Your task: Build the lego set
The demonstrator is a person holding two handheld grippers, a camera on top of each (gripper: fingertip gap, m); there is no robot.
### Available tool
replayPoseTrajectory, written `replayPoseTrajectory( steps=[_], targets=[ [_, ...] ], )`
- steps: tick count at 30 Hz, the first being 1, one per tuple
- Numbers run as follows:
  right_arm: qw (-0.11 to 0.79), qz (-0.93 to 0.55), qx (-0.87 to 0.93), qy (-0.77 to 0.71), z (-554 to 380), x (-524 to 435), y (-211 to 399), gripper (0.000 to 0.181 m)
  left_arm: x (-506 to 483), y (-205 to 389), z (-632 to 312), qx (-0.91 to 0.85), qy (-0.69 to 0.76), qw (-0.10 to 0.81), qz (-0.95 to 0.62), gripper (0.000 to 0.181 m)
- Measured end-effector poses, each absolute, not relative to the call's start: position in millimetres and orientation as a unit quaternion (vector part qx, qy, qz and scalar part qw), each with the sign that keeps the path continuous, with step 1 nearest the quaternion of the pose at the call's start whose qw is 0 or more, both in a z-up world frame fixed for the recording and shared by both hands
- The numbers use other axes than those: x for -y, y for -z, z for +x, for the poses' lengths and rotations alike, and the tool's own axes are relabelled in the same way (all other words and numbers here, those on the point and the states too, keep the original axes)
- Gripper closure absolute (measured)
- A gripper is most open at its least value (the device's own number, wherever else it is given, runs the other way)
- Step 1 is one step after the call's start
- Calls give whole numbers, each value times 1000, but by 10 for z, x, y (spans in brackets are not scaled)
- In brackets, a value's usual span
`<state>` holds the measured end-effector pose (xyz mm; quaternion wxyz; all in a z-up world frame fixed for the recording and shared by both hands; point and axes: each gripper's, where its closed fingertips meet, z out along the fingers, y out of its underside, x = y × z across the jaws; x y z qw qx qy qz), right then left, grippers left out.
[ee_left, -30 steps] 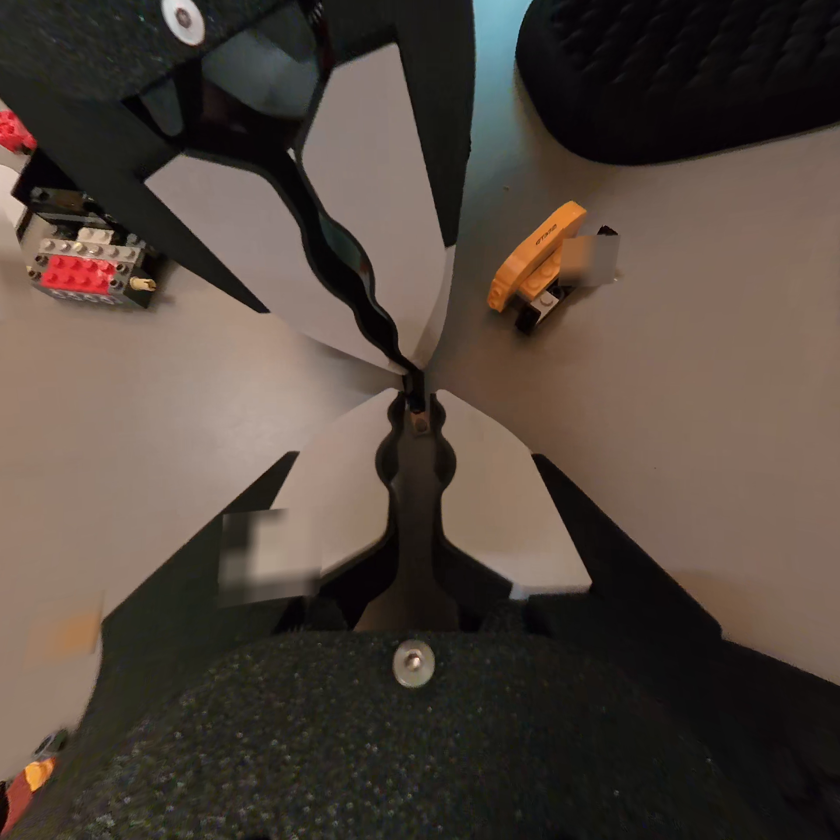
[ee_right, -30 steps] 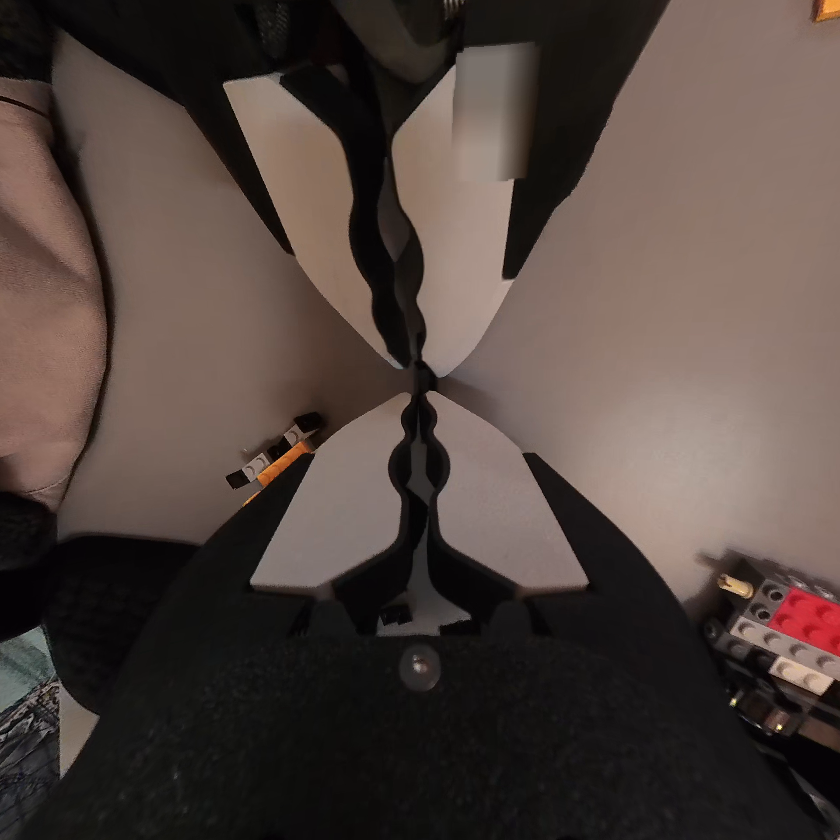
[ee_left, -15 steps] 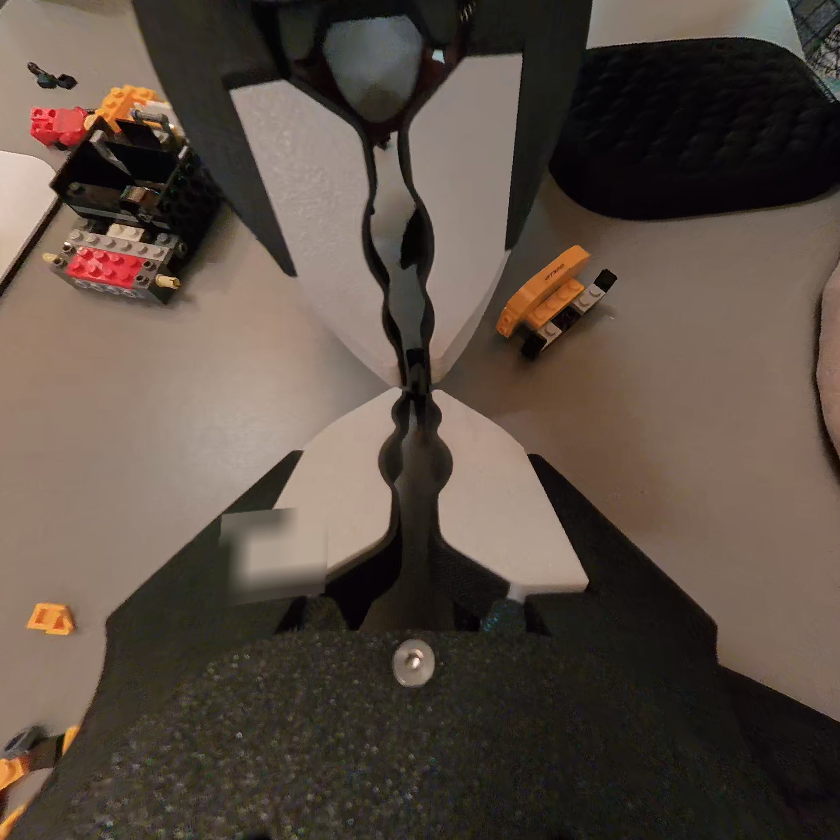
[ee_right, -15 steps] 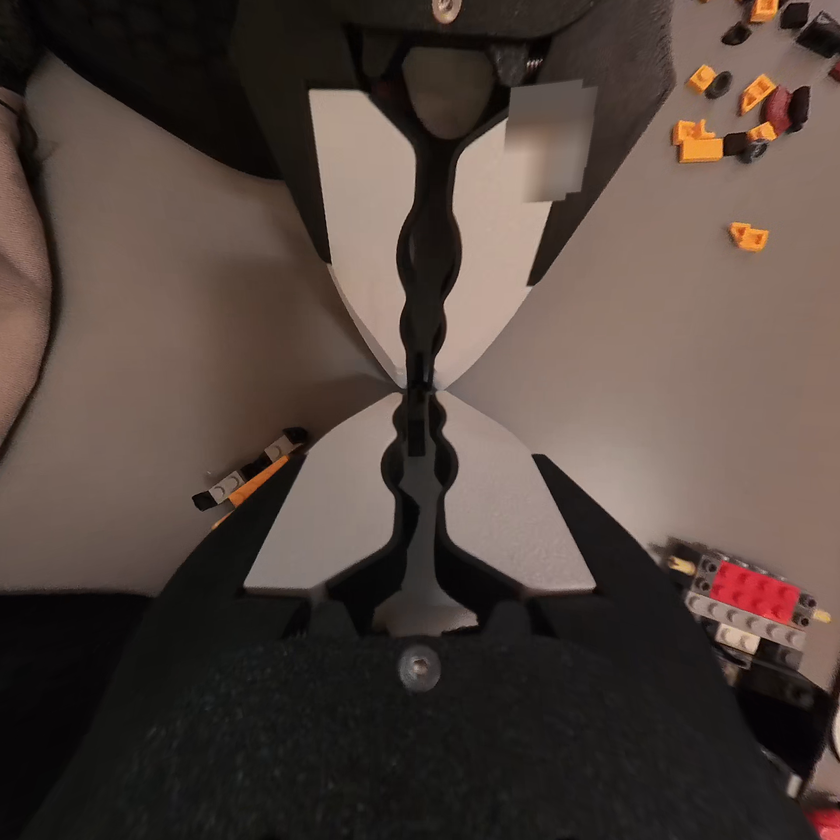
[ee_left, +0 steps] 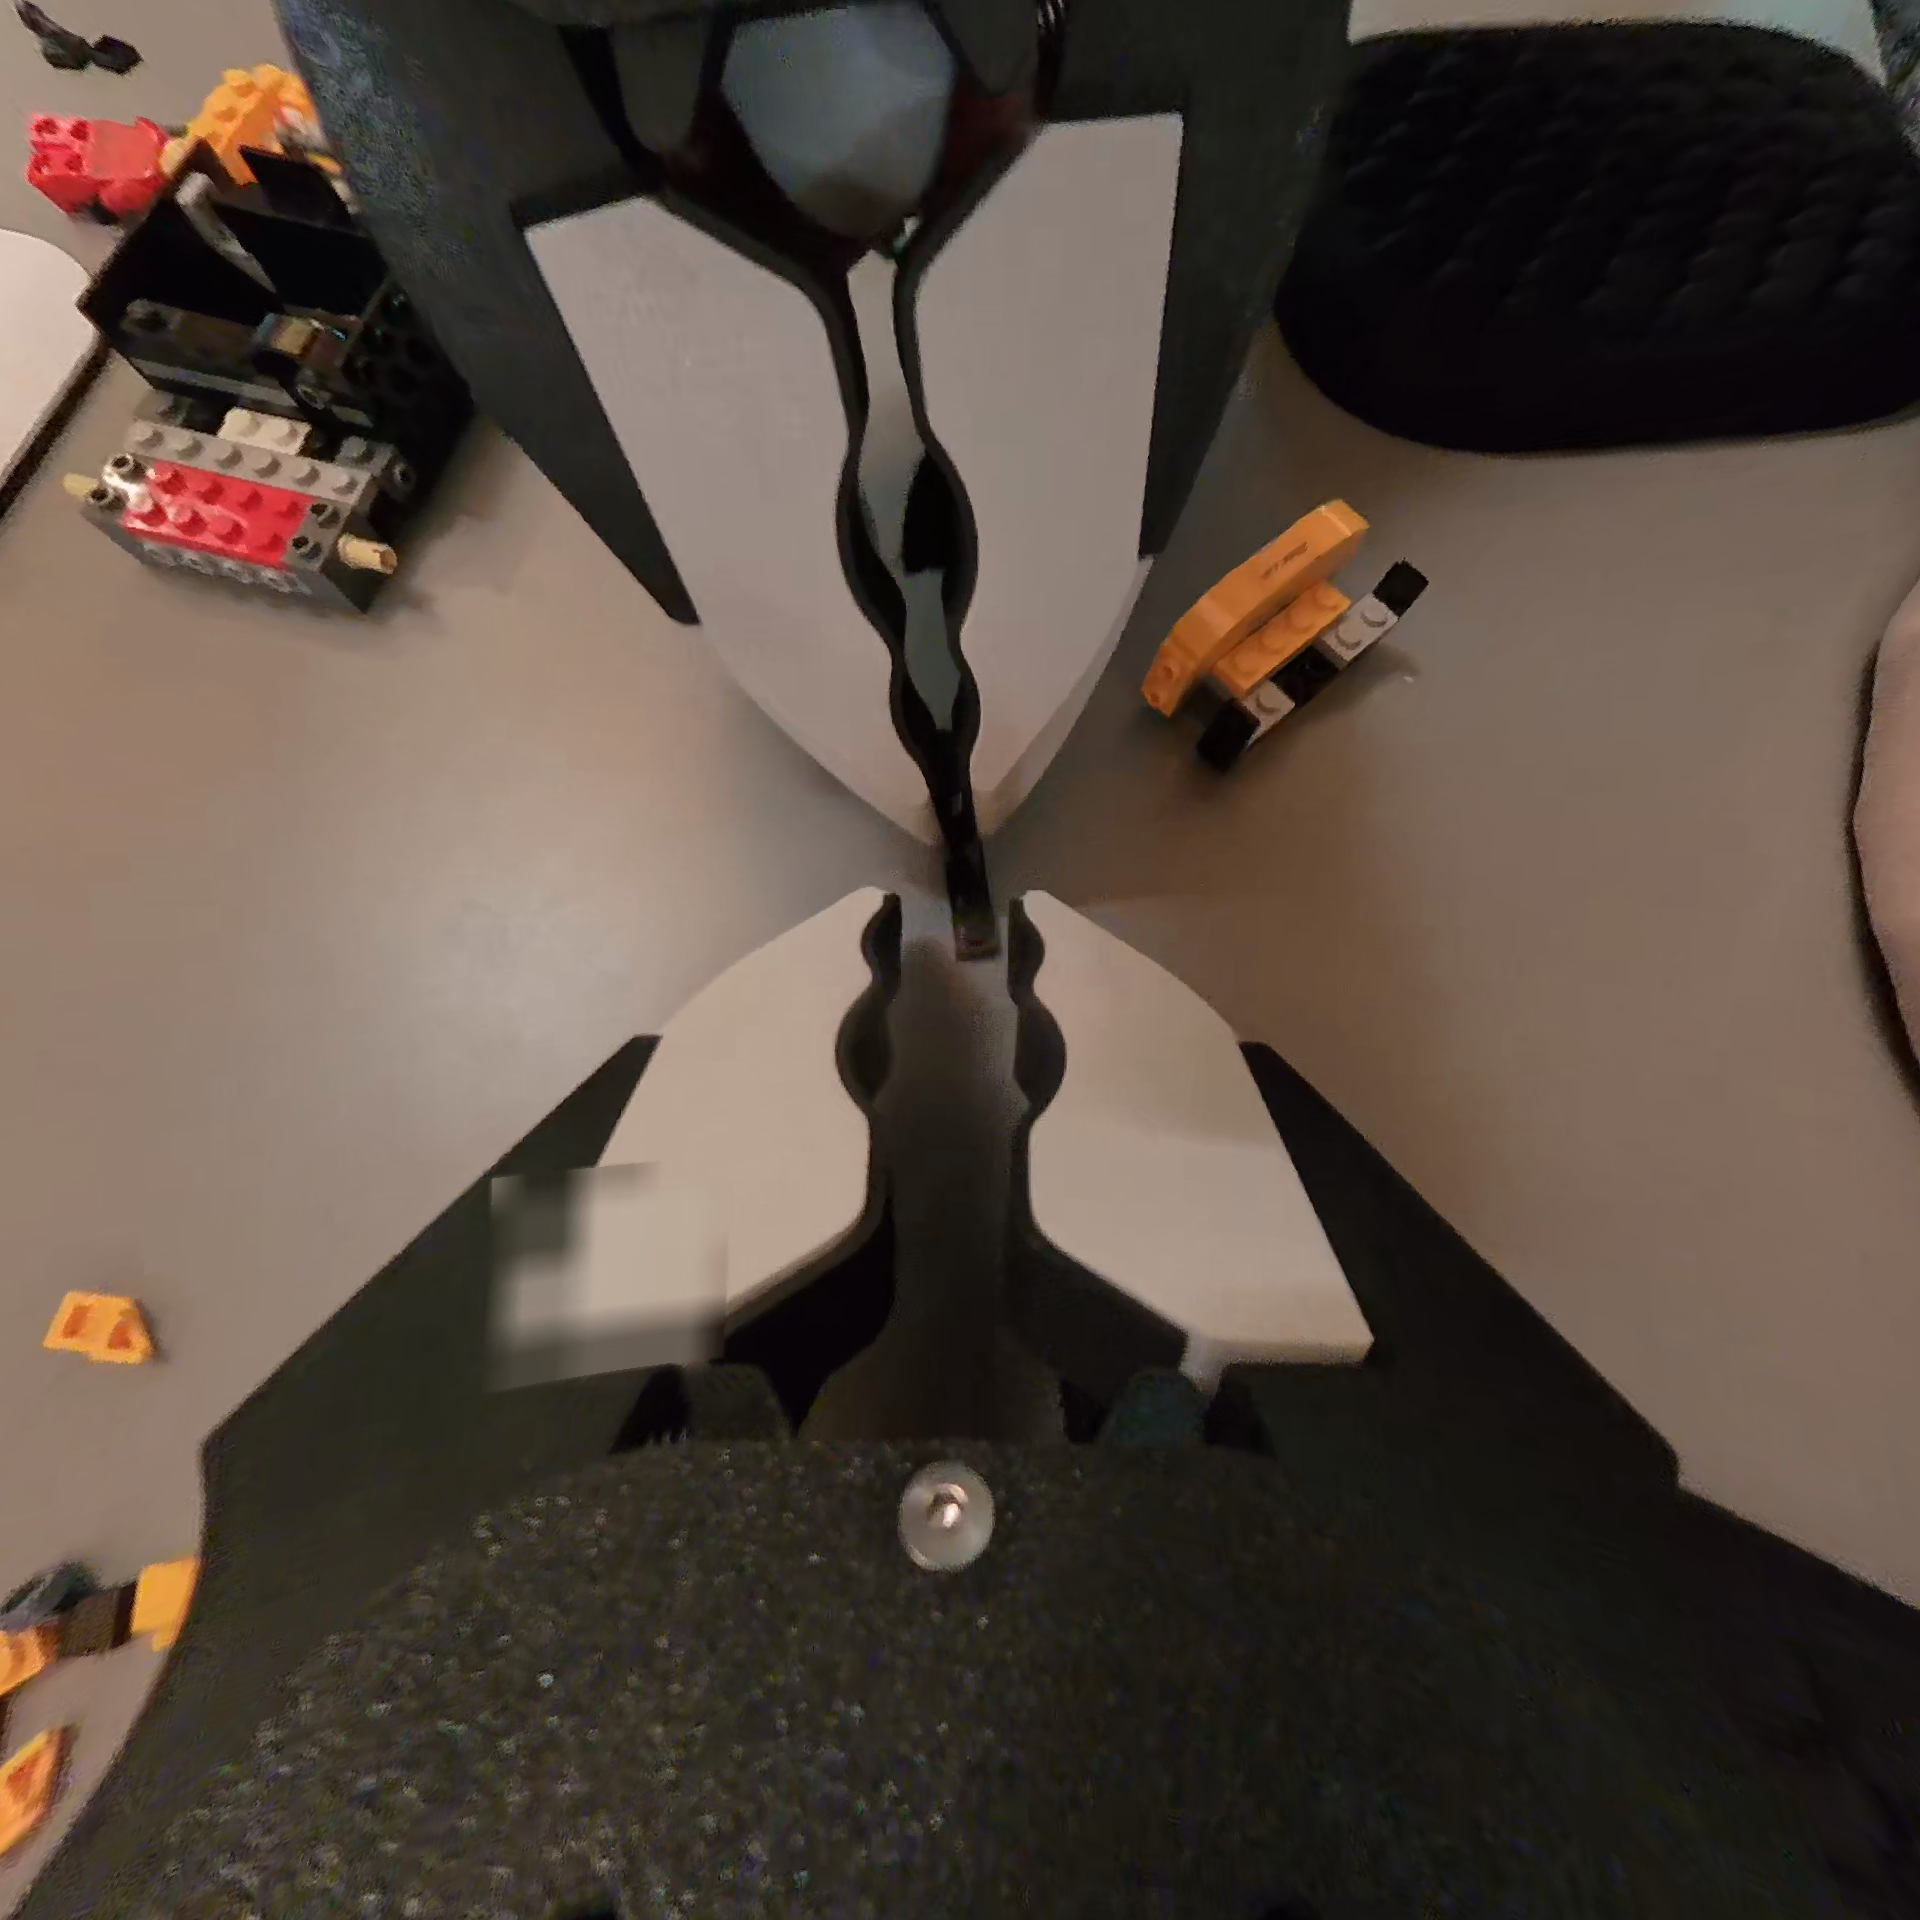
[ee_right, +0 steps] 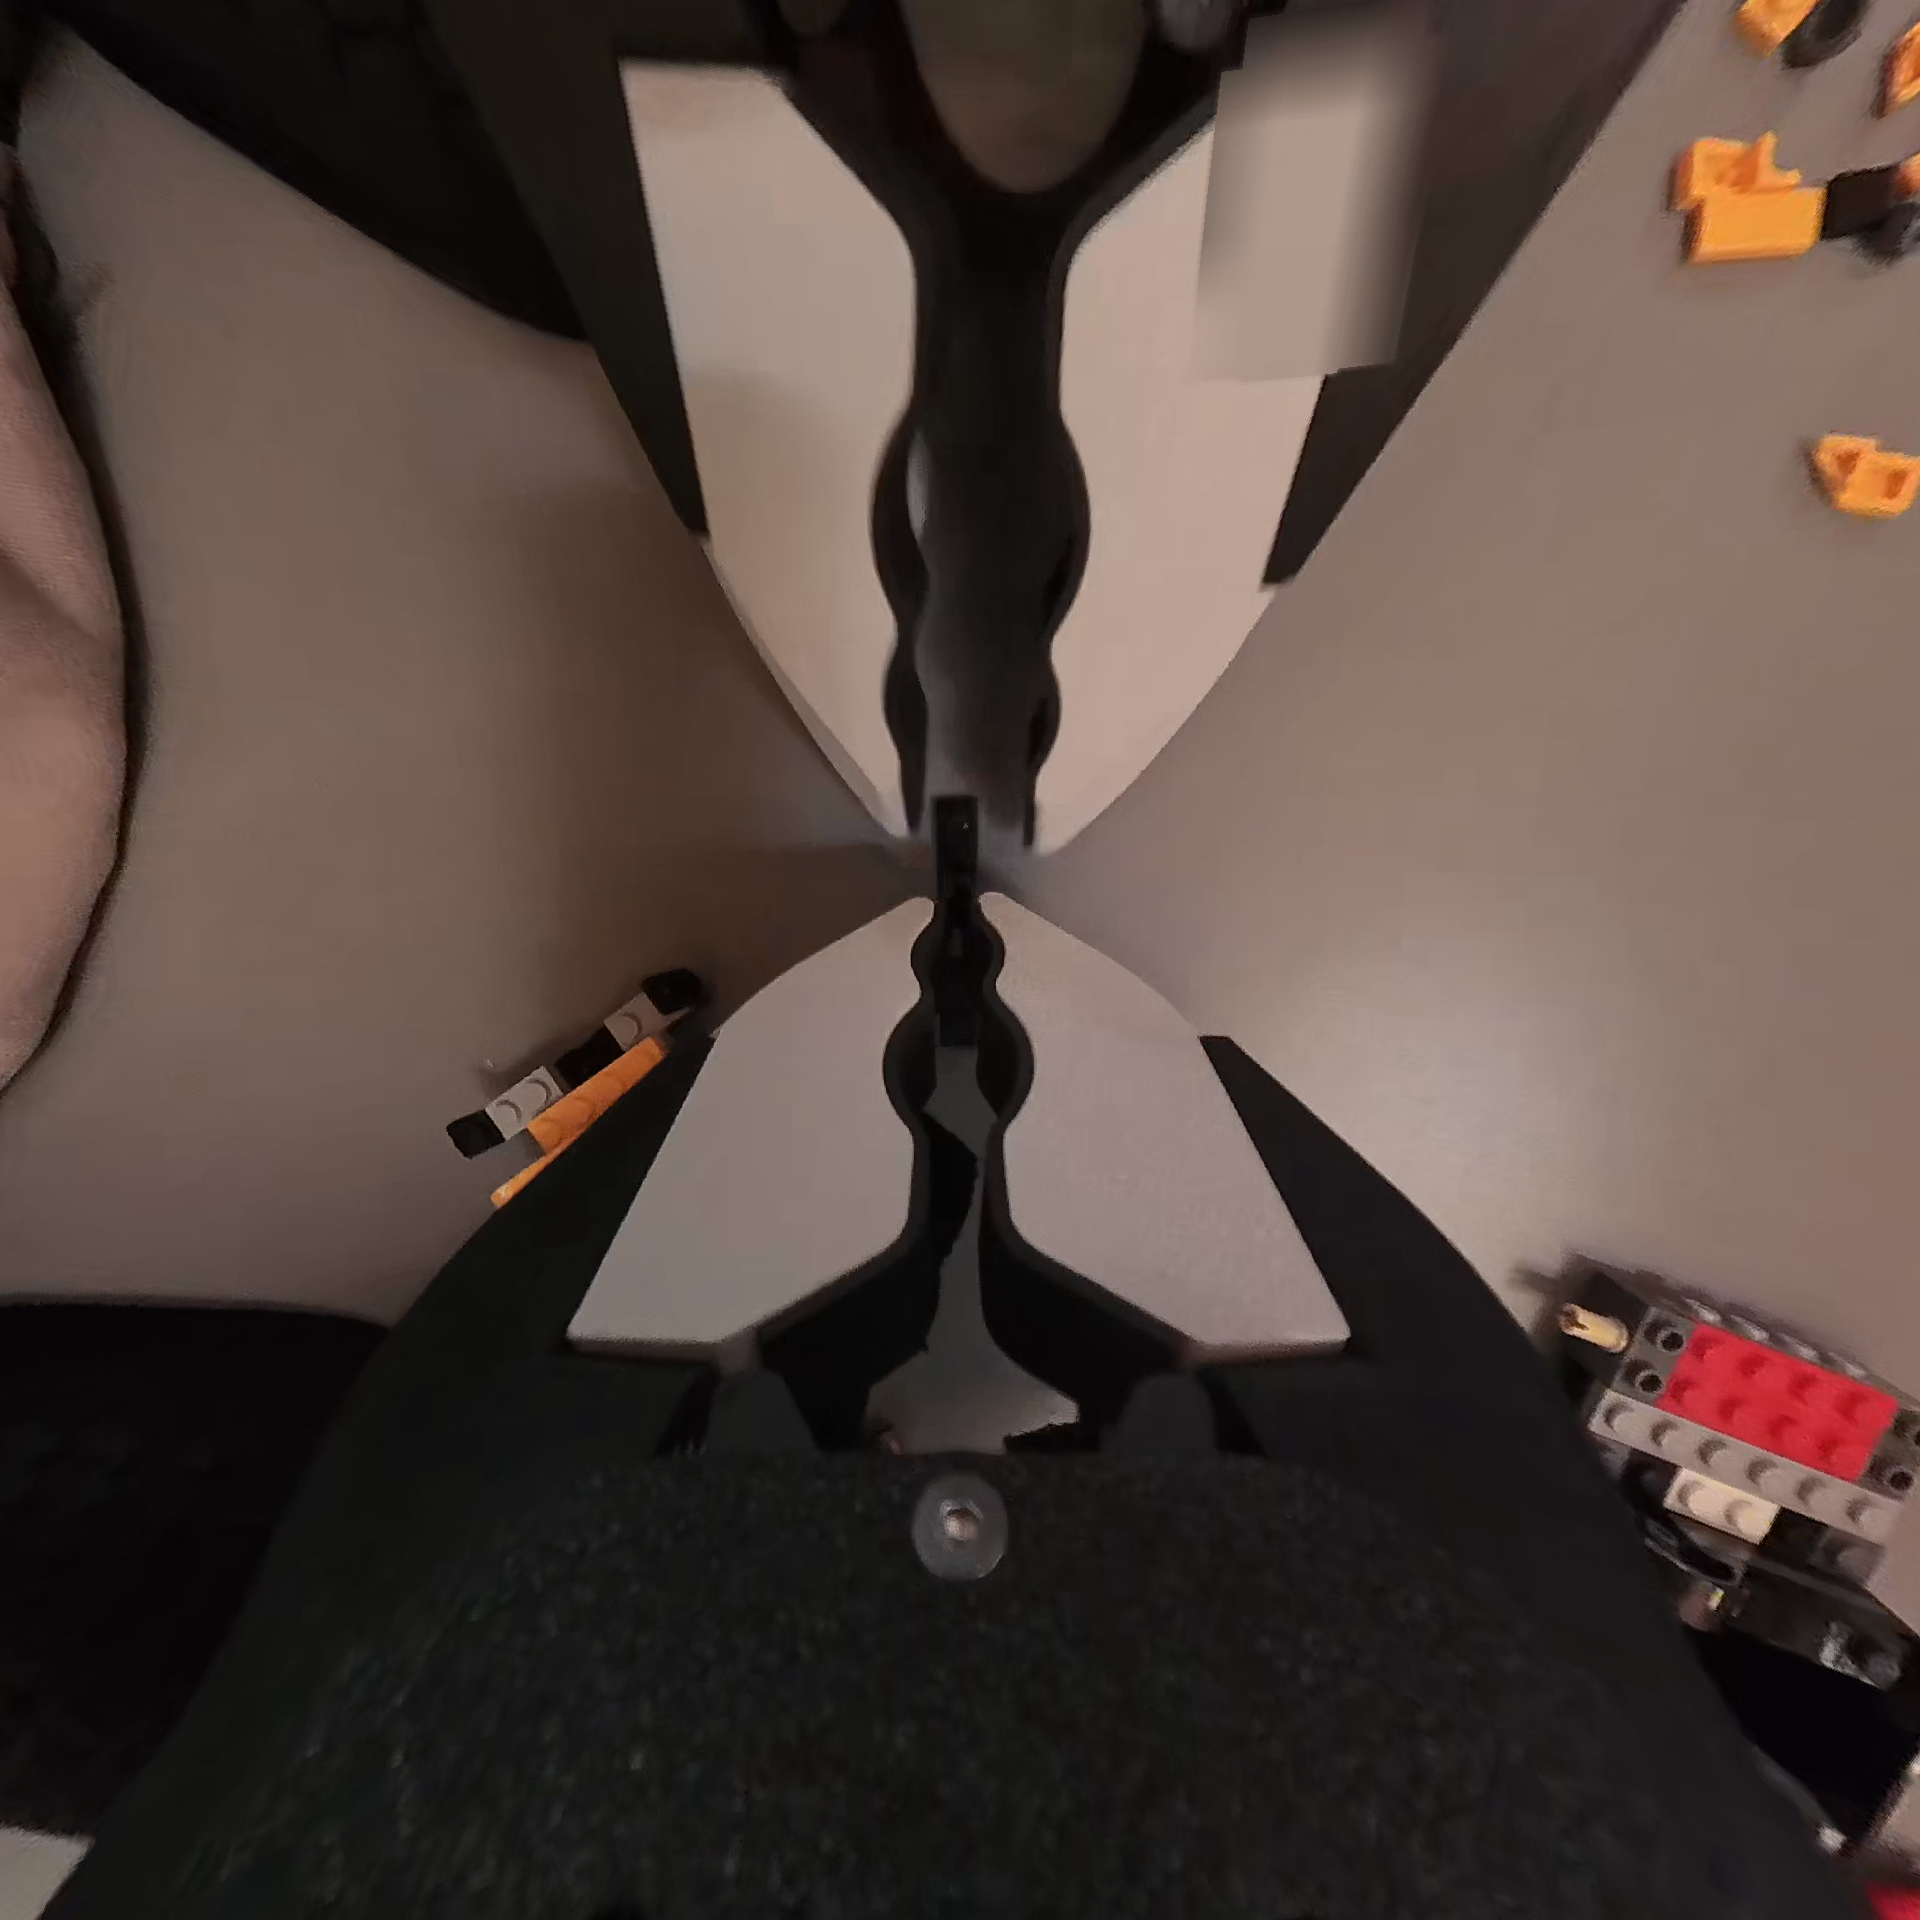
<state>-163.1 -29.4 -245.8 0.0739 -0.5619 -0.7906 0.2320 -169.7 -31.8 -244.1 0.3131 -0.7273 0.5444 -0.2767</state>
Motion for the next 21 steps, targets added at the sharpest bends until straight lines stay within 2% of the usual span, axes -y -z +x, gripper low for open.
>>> replayPoseTrajectory(
  steps=[11,16,21],
  targets=[
    [22,-573,793,-206,-1604,270,2479,179,333,2519,-1723,-558,240,324,-726,166],
    [1,-583,784,-211,-1571,226,2438,179,290,2513,-1698,-555,228,342,-723,163],
    [-29,-587,779,-218,-1538,239,2447,179,288,2535,-1666,-570,205,350,-714,173]
  ],
)
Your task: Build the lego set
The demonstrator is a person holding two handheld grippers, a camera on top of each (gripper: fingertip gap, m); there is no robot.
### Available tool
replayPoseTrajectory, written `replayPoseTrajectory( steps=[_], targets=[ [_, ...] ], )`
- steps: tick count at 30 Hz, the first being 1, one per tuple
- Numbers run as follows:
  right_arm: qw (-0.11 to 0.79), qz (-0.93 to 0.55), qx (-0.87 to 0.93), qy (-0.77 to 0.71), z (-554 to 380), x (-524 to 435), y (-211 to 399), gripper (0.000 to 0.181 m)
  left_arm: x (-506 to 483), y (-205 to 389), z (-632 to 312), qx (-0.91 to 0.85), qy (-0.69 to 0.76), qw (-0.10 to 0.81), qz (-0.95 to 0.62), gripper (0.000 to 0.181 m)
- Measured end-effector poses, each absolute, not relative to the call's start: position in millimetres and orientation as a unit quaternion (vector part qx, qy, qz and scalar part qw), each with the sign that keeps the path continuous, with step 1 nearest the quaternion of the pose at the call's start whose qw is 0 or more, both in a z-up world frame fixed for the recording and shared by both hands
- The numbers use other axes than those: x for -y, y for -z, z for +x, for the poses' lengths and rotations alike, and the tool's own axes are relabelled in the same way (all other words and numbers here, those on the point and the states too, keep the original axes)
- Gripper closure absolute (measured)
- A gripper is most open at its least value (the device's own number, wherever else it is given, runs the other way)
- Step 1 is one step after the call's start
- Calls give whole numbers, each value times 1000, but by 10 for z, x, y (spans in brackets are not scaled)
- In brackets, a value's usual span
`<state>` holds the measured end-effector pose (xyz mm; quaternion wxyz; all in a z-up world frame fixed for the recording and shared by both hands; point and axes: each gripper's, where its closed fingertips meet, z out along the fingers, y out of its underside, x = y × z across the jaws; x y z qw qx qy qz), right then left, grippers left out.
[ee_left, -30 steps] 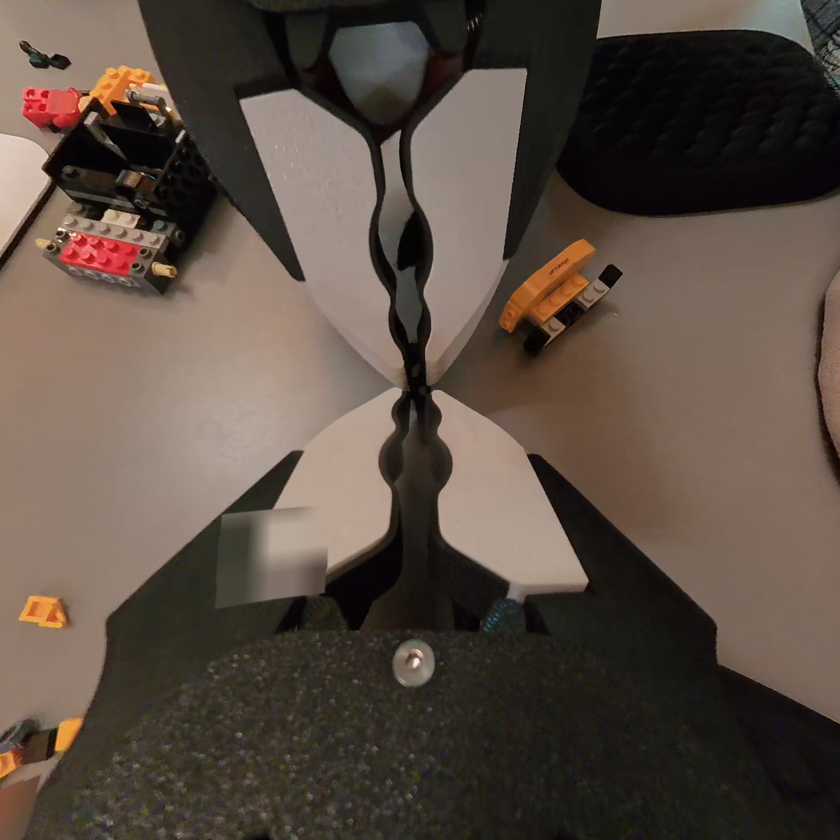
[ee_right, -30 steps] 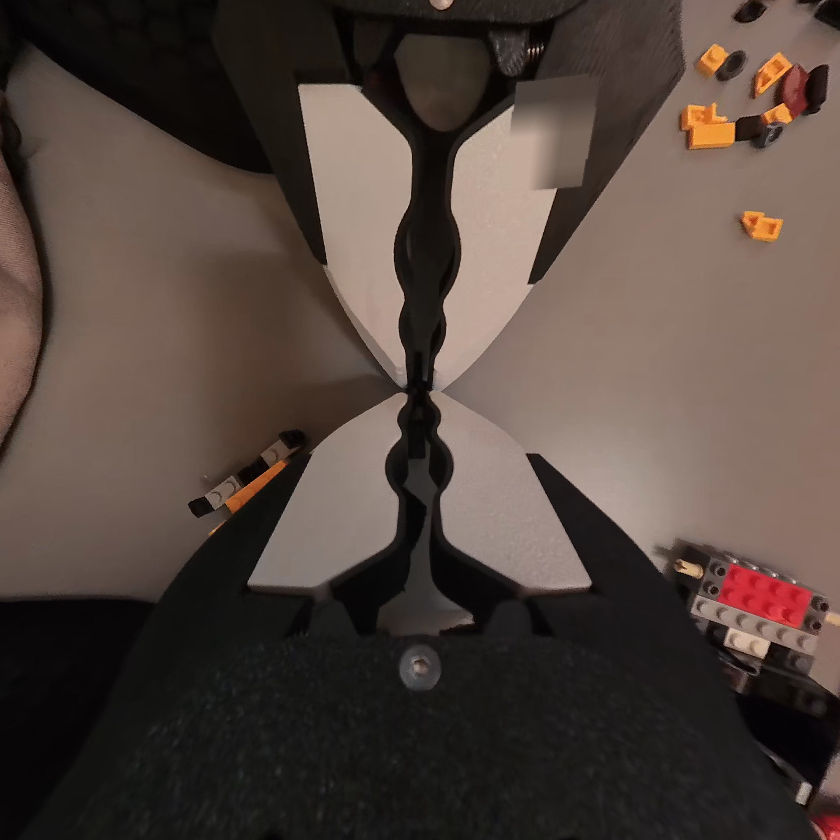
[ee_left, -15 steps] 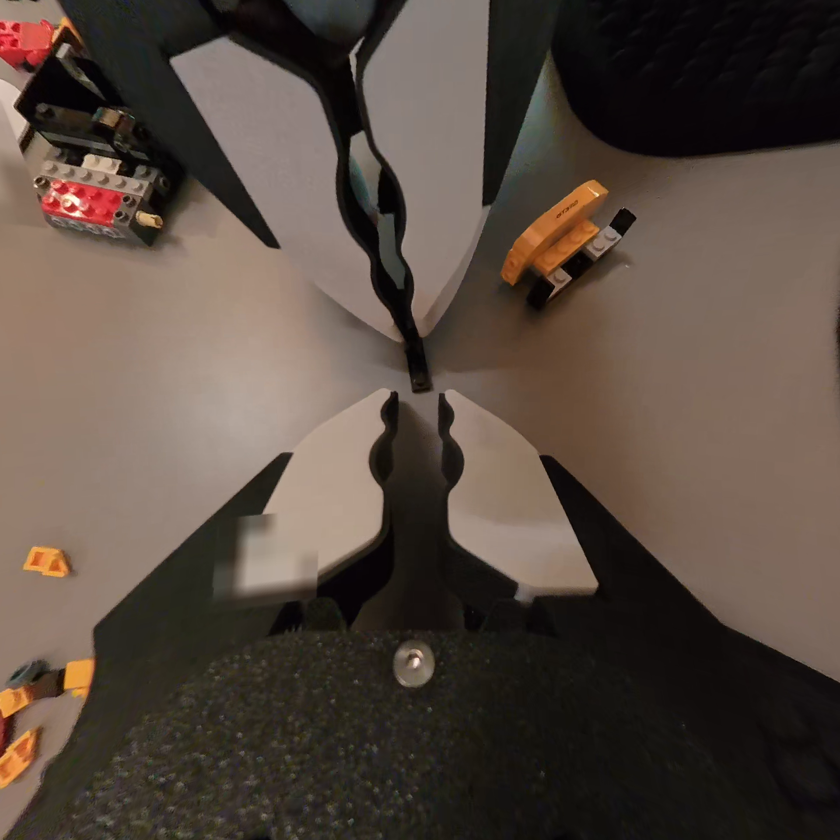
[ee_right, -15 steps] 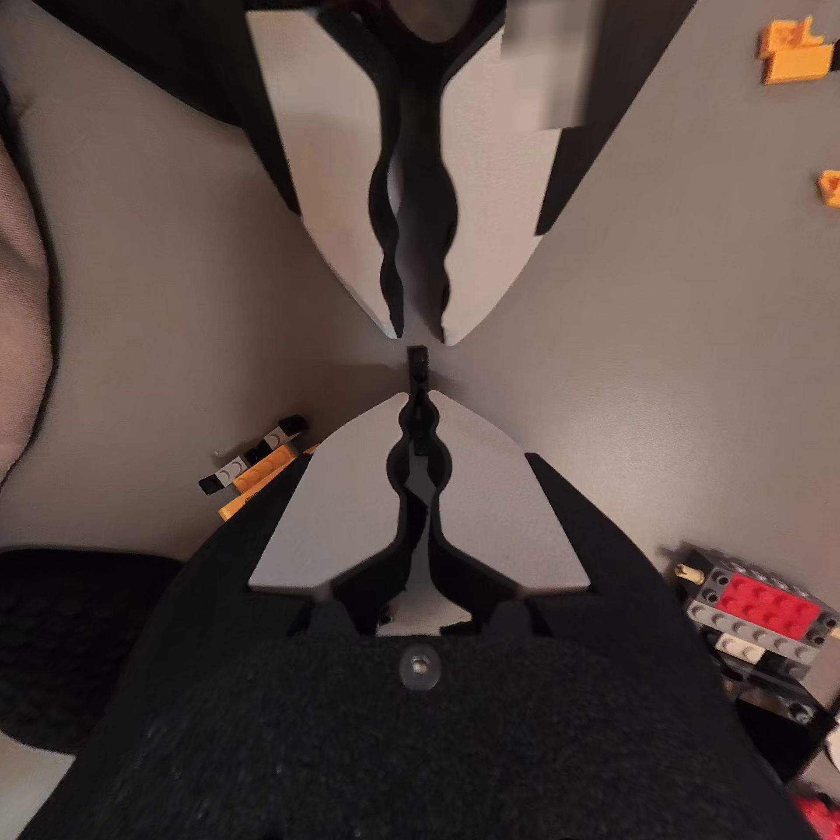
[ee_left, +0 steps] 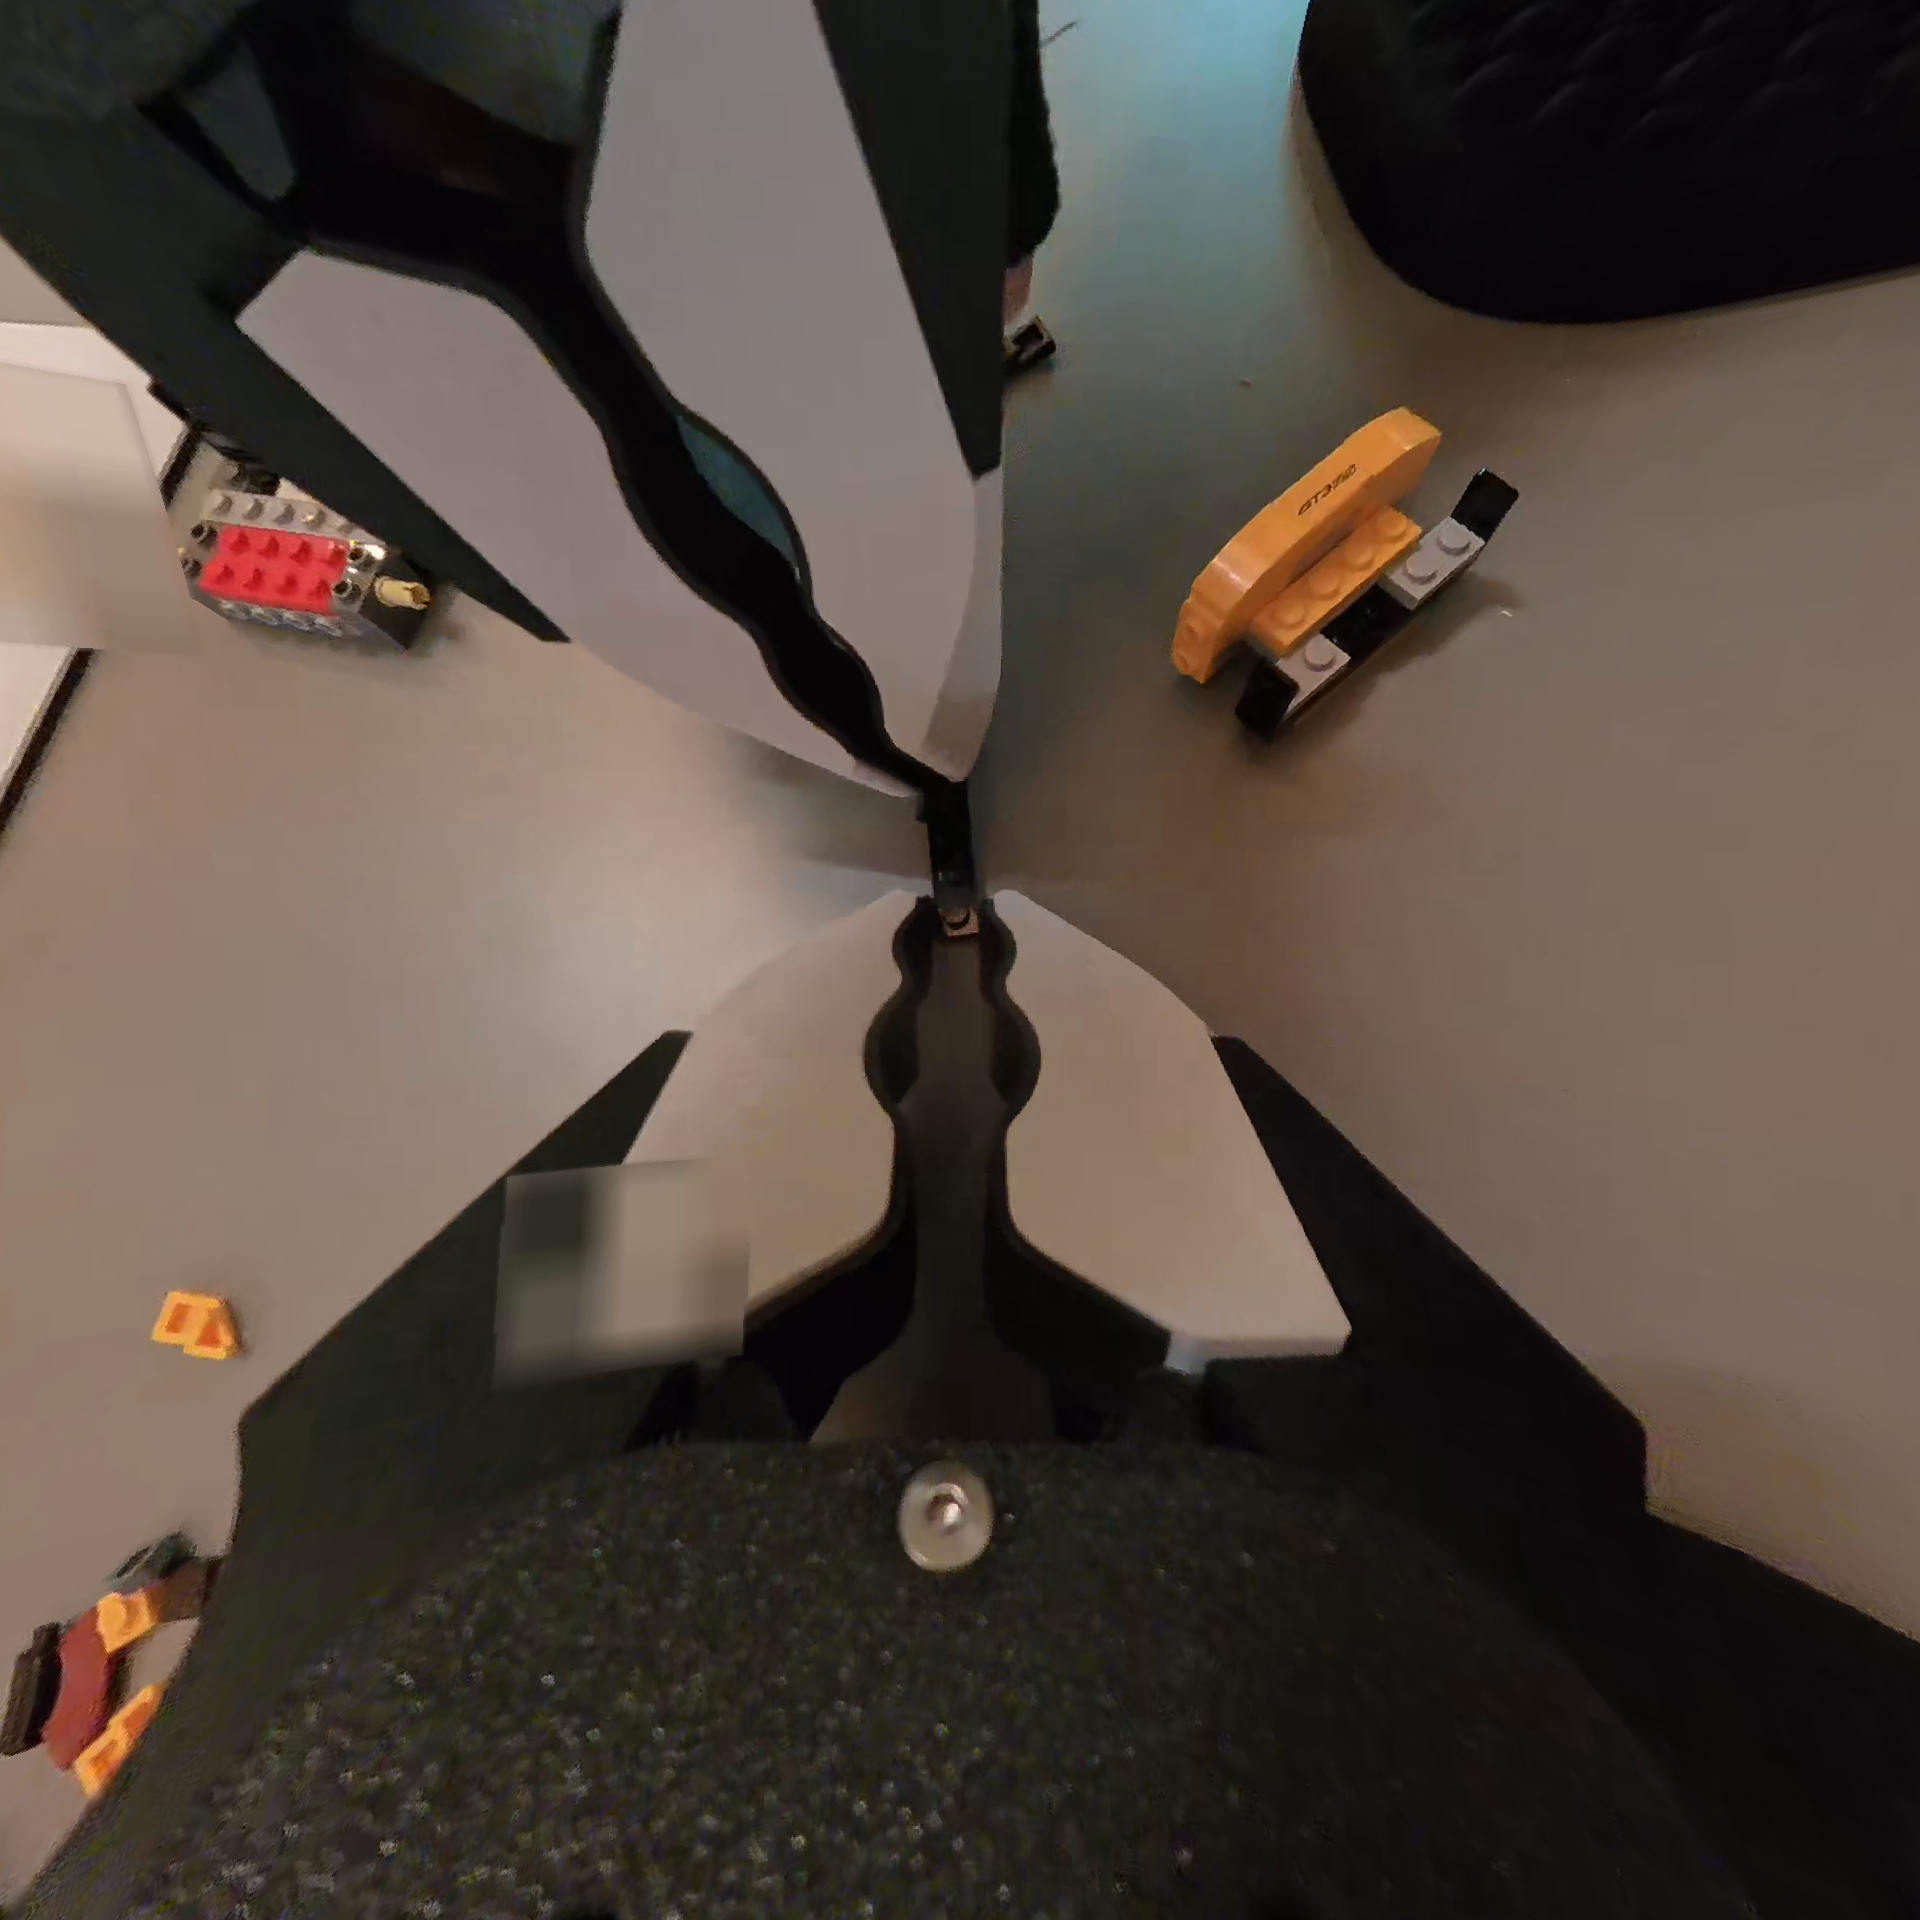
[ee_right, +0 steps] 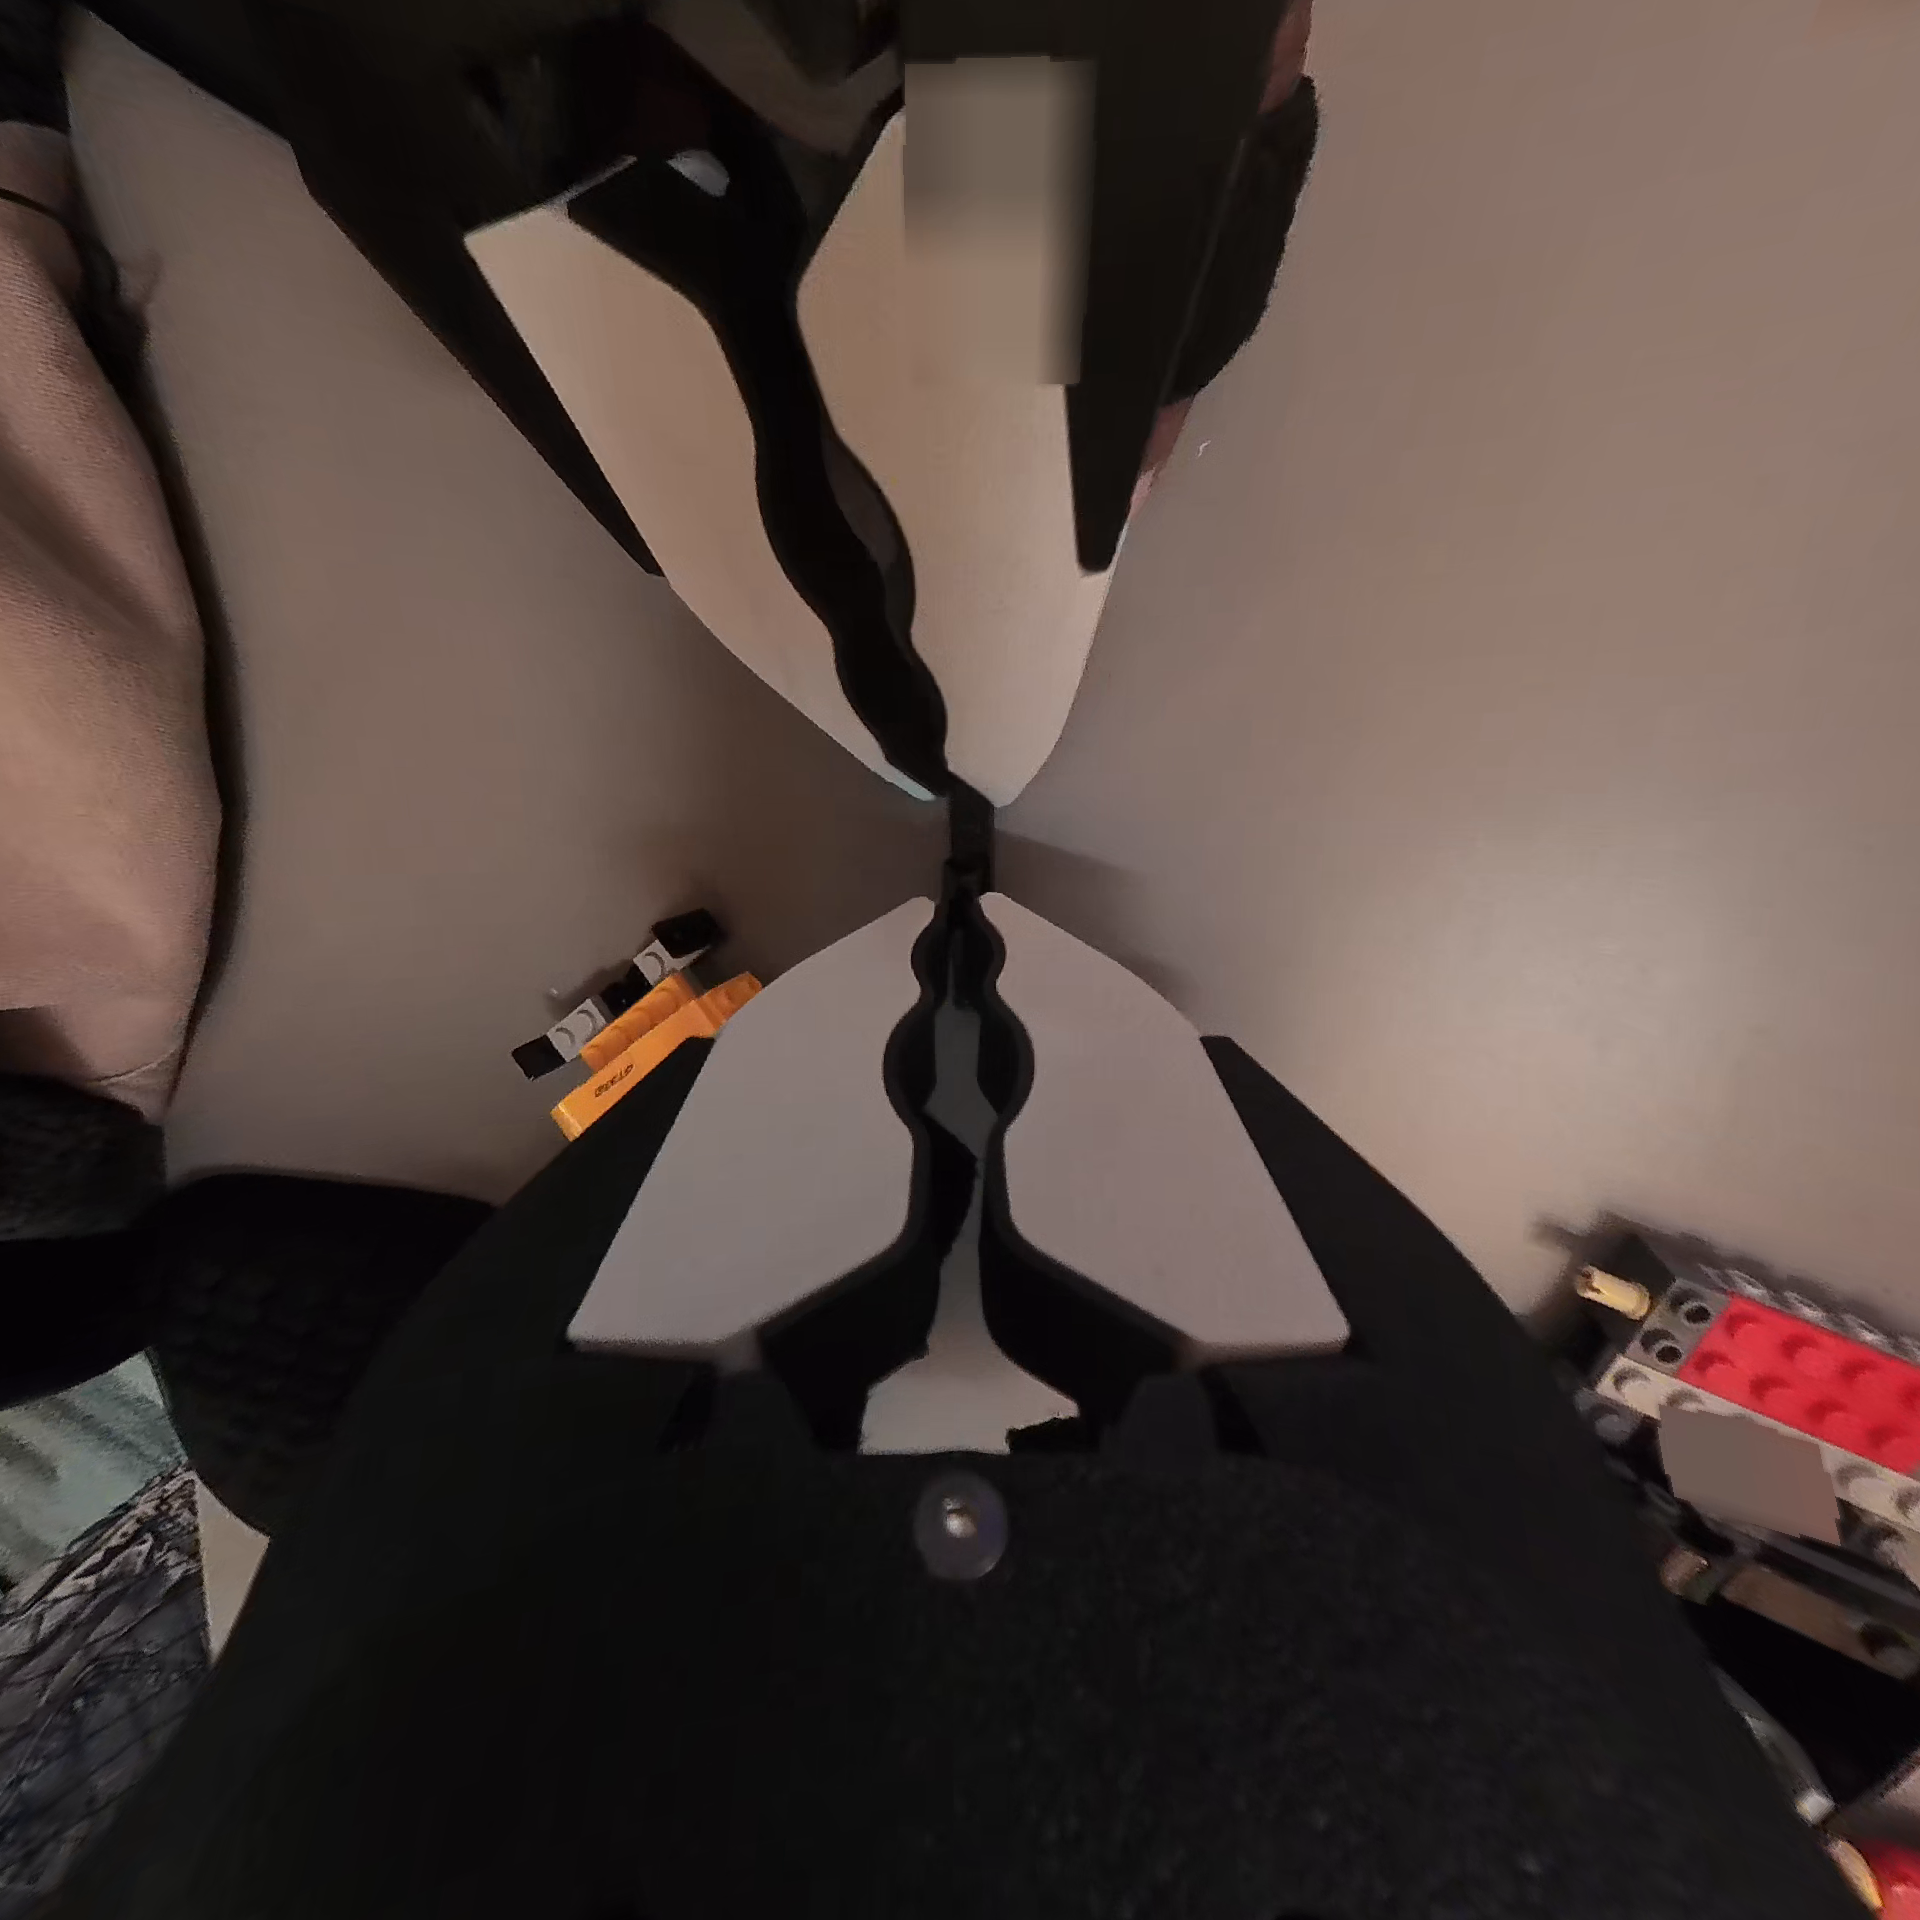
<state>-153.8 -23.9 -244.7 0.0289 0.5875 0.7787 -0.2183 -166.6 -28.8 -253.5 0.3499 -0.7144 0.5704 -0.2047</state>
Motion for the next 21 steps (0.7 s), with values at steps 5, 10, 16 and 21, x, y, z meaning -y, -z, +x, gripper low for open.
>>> replayPoseTrajectory(
  steps=[5,10,16,21],
  targets=[
    [37,590,-779,210,-1541,243,2459,179,282,2537,-1664,-571,205,350,-714,173],
    [47,595,-776,202,-1525,236,2494,179,280,2537,-1664,-573,205,351,-712,174],
    [56,594,-780,191,-1539,252,2508,179,287,2538,-1660,-577,203,352,-709,173],
    [63,589,-787,172,-1537,241,2508,179,291,2537,-1657,-580,203,353,-706,173]
  ],
)
